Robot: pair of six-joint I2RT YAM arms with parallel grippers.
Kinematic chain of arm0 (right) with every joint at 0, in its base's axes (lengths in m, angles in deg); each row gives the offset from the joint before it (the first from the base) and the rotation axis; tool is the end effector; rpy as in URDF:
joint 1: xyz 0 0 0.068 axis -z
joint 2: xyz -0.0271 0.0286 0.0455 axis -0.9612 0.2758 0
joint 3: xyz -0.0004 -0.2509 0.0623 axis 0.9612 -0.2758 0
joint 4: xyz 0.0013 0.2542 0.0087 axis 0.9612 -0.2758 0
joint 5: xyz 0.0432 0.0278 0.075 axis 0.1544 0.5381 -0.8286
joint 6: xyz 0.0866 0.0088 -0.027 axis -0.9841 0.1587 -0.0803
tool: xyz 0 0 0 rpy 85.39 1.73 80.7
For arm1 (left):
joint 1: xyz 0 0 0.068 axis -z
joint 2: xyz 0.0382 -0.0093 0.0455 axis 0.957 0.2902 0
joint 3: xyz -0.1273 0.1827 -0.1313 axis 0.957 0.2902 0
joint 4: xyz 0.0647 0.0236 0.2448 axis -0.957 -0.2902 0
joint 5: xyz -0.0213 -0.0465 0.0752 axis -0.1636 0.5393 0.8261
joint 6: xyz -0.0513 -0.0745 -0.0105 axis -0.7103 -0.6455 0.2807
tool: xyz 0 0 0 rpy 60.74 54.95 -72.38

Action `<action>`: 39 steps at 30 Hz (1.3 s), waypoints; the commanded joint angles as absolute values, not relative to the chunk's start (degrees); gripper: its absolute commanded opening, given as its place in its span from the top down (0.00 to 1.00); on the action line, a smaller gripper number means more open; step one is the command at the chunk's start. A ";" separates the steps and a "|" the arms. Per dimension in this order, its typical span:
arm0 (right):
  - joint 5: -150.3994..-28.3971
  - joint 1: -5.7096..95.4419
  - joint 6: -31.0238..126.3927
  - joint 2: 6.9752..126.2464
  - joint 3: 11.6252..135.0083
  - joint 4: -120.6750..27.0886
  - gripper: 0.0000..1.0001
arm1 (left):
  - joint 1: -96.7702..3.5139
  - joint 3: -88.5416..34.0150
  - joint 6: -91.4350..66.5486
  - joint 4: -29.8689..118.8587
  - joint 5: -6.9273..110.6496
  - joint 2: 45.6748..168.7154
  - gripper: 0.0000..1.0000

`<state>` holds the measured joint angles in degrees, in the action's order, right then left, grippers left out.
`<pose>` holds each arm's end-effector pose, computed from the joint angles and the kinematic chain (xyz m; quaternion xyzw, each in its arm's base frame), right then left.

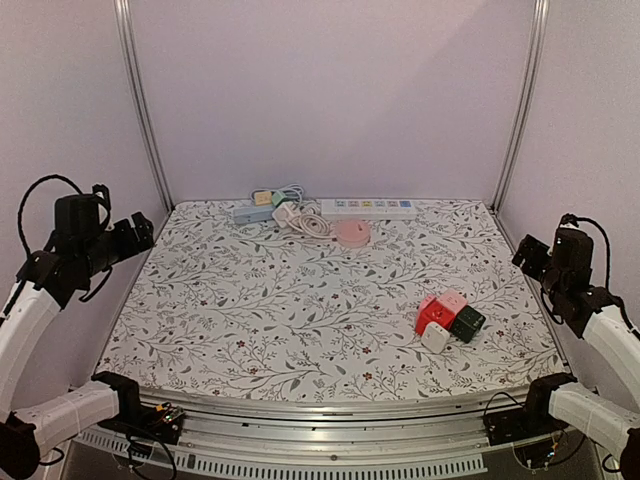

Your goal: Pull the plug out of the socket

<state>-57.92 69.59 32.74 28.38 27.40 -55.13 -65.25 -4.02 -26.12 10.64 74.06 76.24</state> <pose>0.2218 -0.0159 0.2317 0.2365 0.7848 -0.0431 0.5712 0.2109 -0.0094 0.2962 -0.1905 0.8283 -0.0480 0.5247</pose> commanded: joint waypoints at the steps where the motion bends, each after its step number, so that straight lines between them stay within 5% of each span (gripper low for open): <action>1: -56.74 69.84 31.41 28.59 28.52 -56.08 0.01 | -65.02 -6.34 -24.54 9.84 73.17 76.77 0.00; 11: -70.12 69.84 33.45 28.74 34.75 -61.16 0.01 | -64.95 -19.09 -17.77 3.70 69.18 87.22 0.00; 21: -89.31 65.26 33.17 38.54 46.90 -82.16 0.01 | -64.91 -19.81 -12.27 17.02 52.35 89.87 0.00; 31: -96.25 49.66 26.78 43.75 40.94 -82.74 0.02 | -64.89 -17.91 -8.97 12.31 56.24 90.78 0.00; 39: -95.54 46.48 25.22 43.39 35.55 -81.03 0.04 | -64.89 -17.24 -9.49 11.63 59.58 90.06 0.00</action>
